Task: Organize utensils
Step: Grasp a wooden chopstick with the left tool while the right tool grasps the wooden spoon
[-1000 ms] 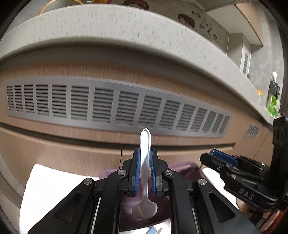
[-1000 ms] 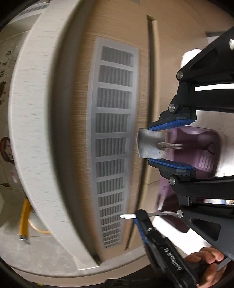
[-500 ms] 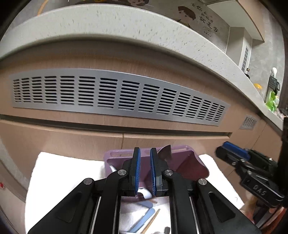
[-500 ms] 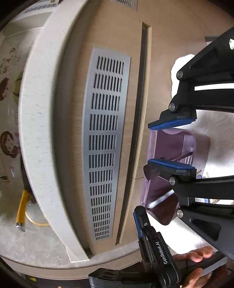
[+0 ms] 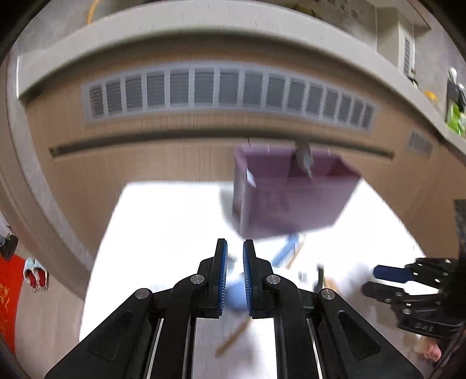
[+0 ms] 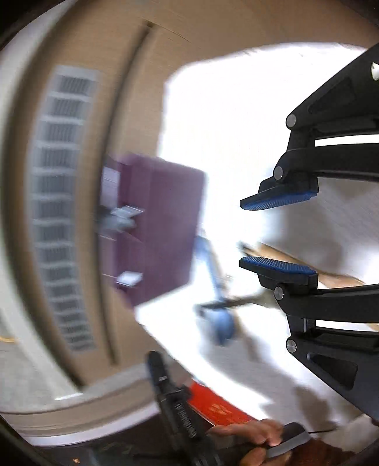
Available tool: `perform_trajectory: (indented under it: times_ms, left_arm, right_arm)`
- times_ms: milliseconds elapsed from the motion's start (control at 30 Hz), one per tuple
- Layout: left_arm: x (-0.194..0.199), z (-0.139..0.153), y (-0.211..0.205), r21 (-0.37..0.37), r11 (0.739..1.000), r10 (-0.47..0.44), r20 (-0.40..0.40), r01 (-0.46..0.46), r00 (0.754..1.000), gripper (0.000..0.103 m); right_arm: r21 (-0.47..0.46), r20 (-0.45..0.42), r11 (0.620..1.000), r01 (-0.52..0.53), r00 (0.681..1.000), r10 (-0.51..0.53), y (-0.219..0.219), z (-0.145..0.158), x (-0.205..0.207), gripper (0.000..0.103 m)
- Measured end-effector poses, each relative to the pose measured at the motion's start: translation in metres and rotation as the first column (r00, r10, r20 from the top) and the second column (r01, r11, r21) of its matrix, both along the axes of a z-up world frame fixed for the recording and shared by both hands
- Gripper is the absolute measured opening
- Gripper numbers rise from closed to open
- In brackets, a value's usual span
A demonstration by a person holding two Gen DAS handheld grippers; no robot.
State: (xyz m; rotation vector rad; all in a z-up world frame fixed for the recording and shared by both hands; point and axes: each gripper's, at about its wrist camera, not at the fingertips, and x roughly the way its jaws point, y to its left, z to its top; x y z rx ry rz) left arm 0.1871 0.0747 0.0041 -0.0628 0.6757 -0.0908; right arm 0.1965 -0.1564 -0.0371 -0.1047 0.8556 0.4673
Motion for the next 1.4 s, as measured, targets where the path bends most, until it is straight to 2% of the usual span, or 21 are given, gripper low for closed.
perform_trajectory:
  times_ms: [67, 167, 400, 500, 567, 600, 633, 700, 867, 1000, 1100, 1167, 1300, 1400]
  left_arm:
    - [-0.013, -0.014, 0.001, 0.006, 1.0, -0.011, -0.034, 0.011, 0.999, 0.012]
    - [-0.024, -0.028, -0.002, 0.005, 0.999, -0.032, -0.08, 0.033, 0.996, 0.012]
    - [-0.028, -0.037, -0.003, -0.014, 0.999, -0.051, -0.107, 0.05, 0.993, 0.012]
    - [-0.022, -0.041, -0.004, -0.059, 0.995, -0.086, -0.145, 0.078, 0.986, 0.012]
    - [-0.019, -0.043, -0.009, -0.093, 0.989, -0.126, -0.171, 0.111, 0.977, 0.012]
    - [-0.019, -0.044, -0.012, -0.099, 0.988, -0.138, -0.179, 0.122, 0.974, 0.012]
    - [-0.018, -0.045, -0.016, -0.101, 0.986, -0.149, -0.186, 0.132, 0.971, 0.012]
    - [-0.016, -0.046, -0.025, -0.095, 0.984, -0.165, -0.197, 0.149, 0.966, 0.012]
    - [-0.011, -0.047, -0.047, -0.117, 0.977, -0.2, -0.221, 0.178, 0.954, 0.012]
    - [-0.009, -0.05, -0.075, -0.142, 0.965, -0.252, -0.251, 0.222, 0.935, 0.012]
    - [-0.014, -0.055, -0.102, -0.126, 0.957, -0.287, -0.272, 0.261, 0.919, 0.012]
    - [-0.017, -0.06, -0.117, -0.098, 0.96, -0.278, -0.296, 0.261, 0.914, 0.012]
    - [-0.02, -0.063, -0.127, 0.012, 0.976, -0.206, -0.274, 0.217, 0.94, 0.012]
    - [-0.015, -0.068, -0.124, 0.034, 0.98, -0.179, -0.291, 0.197, 0.94, 0.012]
  right_arm:
    - [-0.012, -0.057, 1.0, -0.018, 0.998, 0.017, 0.005, -0.019, -0.005, 0.031]
    - [-0.065, -0.068, 0.998, -0.004, 0.998, -0.001, 0.016, -0.035, -0.008, 0.031]
    - [-0.114, -0.068, 0.993, 0.026, 0.997, -0.034, 0.029, -0.039, 0.003, 0.031]
    - [-0.145, -0.068, 0.989, 0.008, 0.998, -0.018, 0.041, -0.044, 0.005, 0.031]
    - [-0.141, -0.085, 0.99, -0.005, 0.996, -0.007, 0.045, -0.05, 0.009, 0.028]
    - [-0.13, -0.086, 0.991, -0.008, 0.996, -0.003, 0.045, -0.051, 0.01, 0.022]
    - [-0.126, -0.088, 0.992, -0.012, 0.996, 0.0, 0.044, -0.051, 0.011, 0.015]
    - [-0.109, -0.102, 0.994, -0.015, 0.995, 0.004, 0.038, -0.05, 0.013, 0.01]
    - [-0.133, -0.073, 0.99, 0.036, 0.996, -0.046, 0.01, -0.049, 0.011, 0.01]
    - [-0.122, -0.062, 0.989, 0.087, 0.994, -0.096, -0.017, -0.05, 0.008, 0.01]
    - [-0.104, -0.053, 0.988, 0.111, 0.992, -0.117, -0.033, -0.05, 0.006, 0.01]
    - [-0.092, -0.048, 0.989, 0.115, 0.992, -0.12, -0.04, -0.049, 0.004, 0.01]
    - [-0.094, -0.03, 0.988, 0.124, 0.991, -0.128, -0.051, -0.046, -0.003, 0.01]
    - [-0.092, -0.028, 0.988, 0.123, 0.992, -0.126, -0.055, -0.046, -0.004, 0.01]
